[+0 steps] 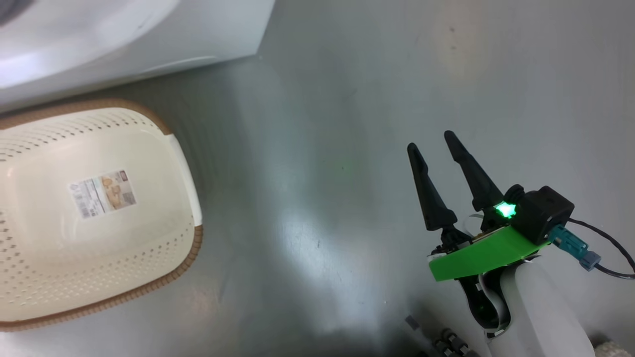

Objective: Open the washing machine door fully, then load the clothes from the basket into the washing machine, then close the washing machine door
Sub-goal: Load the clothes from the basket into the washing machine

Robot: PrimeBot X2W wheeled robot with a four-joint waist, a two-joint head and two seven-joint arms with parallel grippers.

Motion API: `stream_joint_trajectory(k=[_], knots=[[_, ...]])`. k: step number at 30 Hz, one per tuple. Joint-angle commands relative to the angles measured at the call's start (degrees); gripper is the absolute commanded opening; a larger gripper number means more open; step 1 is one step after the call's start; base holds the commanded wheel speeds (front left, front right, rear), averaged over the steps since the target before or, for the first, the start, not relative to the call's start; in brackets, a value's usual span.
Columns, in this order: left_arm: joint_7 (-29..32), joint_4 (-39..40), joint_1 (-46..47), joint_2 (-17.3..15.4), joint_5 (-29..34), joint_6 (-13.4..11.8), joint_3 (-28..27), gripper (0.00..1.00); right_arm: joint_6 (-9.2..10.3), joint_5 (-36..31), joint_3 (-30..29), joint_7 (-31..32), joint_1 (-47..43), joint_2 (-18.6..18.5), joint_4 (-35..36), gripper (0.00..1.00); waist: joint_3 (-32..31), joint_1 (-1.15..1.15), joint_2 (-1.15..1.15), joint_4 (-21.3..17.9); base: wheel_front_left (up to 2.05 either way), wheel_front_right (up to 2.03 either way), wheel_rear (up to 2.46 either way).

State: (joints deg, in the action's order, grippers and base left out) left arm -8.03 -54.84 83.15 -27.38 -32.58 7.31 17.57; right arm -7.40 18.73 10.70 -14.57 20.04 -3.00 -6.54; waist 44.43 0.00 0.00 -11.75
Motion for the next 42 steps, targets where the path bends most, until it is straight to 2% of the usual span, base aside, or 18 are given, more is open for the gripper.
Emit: stream_joint_trajectory(k=[1, 12, 22, 31, 34, 42], knots=[[-0.88, 0.87, -1.76, -2.47, -1.0, 0.17, -0.26, 1.0, -0.09, -0.19, 0.9, -0.43, -1.3, 0.13, 0.88, 1.0, -1.28, 0.0, 0.0, 0.75, 0.0, 0.0, 0.0], [-5.72, 2.15, -10.0, -0.07, -2.21, 0.17, 0.03, 1.0, -0.09, -1.99, -1.24, -0.43, -2.47, 0.13, 0.56, 1.0, -6.09, 0.0, 0.0, 3.22, 0.0, 0.0, 0.0], [-6.9, 7.26, -19.19, 2.14, -2.92, -0.62, -1.76, 1.0, -0.09, -2.88, -1.99, -0.43, -3.7, 0.13, 0.0, 1.0, -11.61, 0.0, 0.0, 4.36, 0.0, 0.0, 0.0], [-6.96, 19.29, -33.82, 3.29, 0.24, -3.4, -7.12, 1.0, -0.09, -3.74, -3.32, -0.43, -6.16, -0.26, -0.65, 1.0, -18.31, 0.0, 0.0, 4.65, 0.0, 0.0, 0.0], [-6.96, 24.77, -40.89, 4.85, 1.96, -4.4, -9.36, 1.0, -0.09, -3.84, -3.63, -0.43, -7.52, -0.44, -0.89, 1.0, -21.29, 0.0, 0.0, 5.05, 0.0, 0.0, 0.0], [-6.97, 34.42, -54.26, 8.71, 5.39, -5.21, -13.83, 1.0, -0.09, -4.06, -3.19, -0.43, -9.54, -1.03, -1.29, 1.0, -26.63, 0.0, 0.0, 5.78, 0.0, 0.0, 0.0]])
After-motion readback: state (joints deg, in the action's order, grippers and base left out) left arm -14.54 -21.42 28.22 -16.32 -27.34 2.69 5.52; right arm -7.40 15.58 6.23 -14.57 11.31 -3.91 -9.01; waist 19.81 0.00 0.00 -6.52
